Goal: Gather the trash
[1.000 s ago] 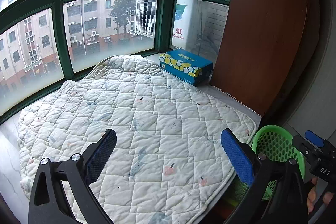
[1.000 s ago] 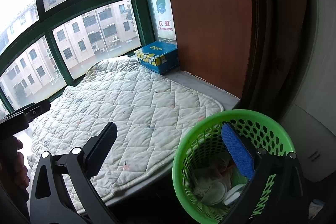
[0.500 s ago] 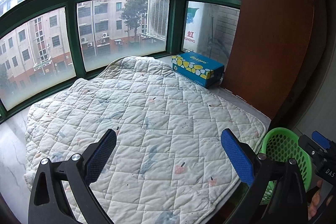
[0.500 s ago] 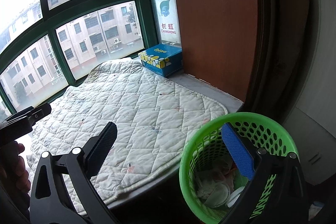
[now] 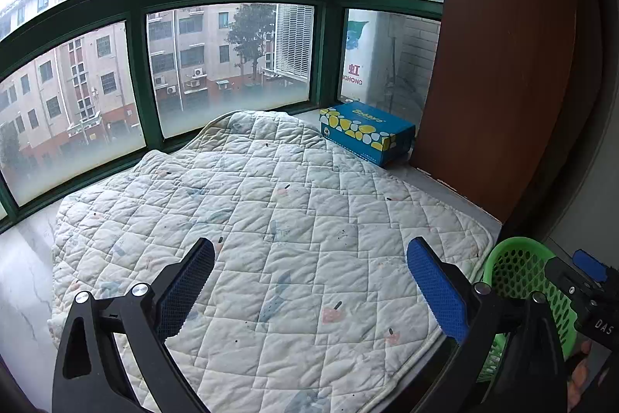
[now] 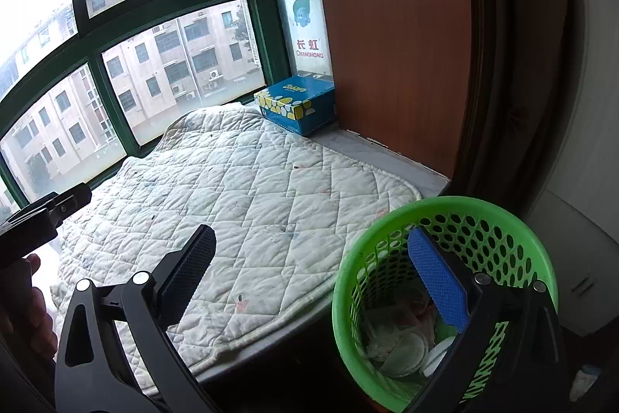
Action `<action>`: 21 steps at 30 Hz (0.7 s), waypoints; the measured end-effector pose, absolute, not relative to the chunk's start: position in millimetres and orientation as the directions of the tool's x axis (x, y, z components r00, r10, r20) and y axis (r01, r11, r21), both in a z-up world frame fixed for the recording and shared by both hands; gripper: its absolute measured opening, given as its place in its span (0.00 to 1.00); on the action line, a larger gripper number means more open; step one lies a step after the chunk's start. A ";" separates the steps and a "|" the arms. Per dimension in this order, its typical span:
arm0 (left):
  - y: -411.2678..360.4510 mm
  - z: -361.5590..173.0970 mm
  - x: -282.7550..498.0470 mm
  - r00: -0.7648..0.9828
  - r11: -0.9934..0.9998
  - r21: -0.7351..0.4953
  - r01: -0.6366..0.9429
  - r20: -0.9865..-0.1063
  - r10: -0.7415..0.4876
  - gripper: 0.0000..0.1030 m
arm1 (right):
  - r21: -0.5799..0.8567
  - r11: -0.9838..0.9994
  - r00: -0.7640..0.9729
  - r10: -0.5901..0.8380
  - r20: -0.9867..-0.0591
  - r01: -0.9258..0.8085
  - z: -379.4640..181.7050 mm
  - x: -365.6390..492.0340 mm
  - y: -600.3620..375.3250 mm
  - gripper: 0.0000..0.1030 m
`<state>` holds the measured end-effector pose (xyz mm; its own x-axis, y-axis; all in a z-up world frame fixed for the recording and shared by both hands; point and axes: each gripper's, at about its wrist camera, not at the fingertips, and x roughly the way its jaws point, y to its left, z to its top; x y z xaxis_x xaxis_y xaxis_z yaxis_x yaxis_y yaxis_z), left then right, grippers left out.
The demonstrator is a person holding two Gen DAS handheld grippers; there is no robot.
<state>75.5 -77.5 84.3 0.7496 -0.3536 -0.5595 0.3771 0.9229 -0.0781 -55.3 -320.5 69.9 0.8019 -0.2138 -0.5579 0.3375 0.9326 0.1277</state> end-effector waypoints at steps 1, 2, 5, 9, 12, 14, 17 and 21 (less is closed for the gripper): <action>-77.8 84.7 74.2 0.754 0.924 -0.071 0.376 -0.555 -0.350 0.93 | 0.129 0.933 0.803 -0.213 -0.557 0.337 69.9 -55.2 -320.1 0.95; -78.7 85.0 72.9 0.758 0.924 -0.061 0.377 -0.552 -0.346 0.93 | 0.130 0.933 0.803 -0.211 -0.557 0.336 69.3 -54.6 -320.0 0.95; -80.8 85.2 71.4 0.761 0.923 -0.046 0.381 -0.550 -0.342 0.93 | 0.129 0.934 0.803 -0.210 -0.557 0.333 68.7 -54.3 -319.4 0.95; -81.6 84.4 70.6 0.766 0.925 -0.035 0.379 -0.549 -0.334 0.93 | 0.129 0.935 0.804 -0.207 -0.557 0.330 69.1 -53.5 -318.3 0.95; -81.2 84.1 70.7 0.765 0.925 -0.039 0.378 -0.550 -0.336 0.93 | 0.130 0.935 0.805 -0.206 -0.556 0.329 69.3 -53.1 -318.4 0.95; -80.3 83.6 71.5 0.764 0.926 -0.041 0.375 -0.552 -0.334 0.93 | 0.131 0.935 0.804 -0.204 -0.558 0.329 69.2 -52.5 -318.2 0.95; -79.3 82.7 72.3 0.763 0.927 -0.046 0.371 -0.554 -0.333 0.93 | 0.126 0.936 0.802 -0.206 -0.560 0.328 68.7 -51.5 -317.4 0.95; -79.3 81.6 73.0 0.762 0.929 -0.045 0.367 -0.559 -0.328 0.93 | 0.129 0.936 0.803 -0.204 -0.560 0.327 68.0 -51.7 -317.9 0.95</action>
<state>73.0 -79.3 81.6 0.7618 -0.3281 -0.5587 0.3672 0.9291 -0.0450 -51.7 -317.9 68.0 0.8030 -0.2039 -0.5600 0.3274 0.9361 0.1286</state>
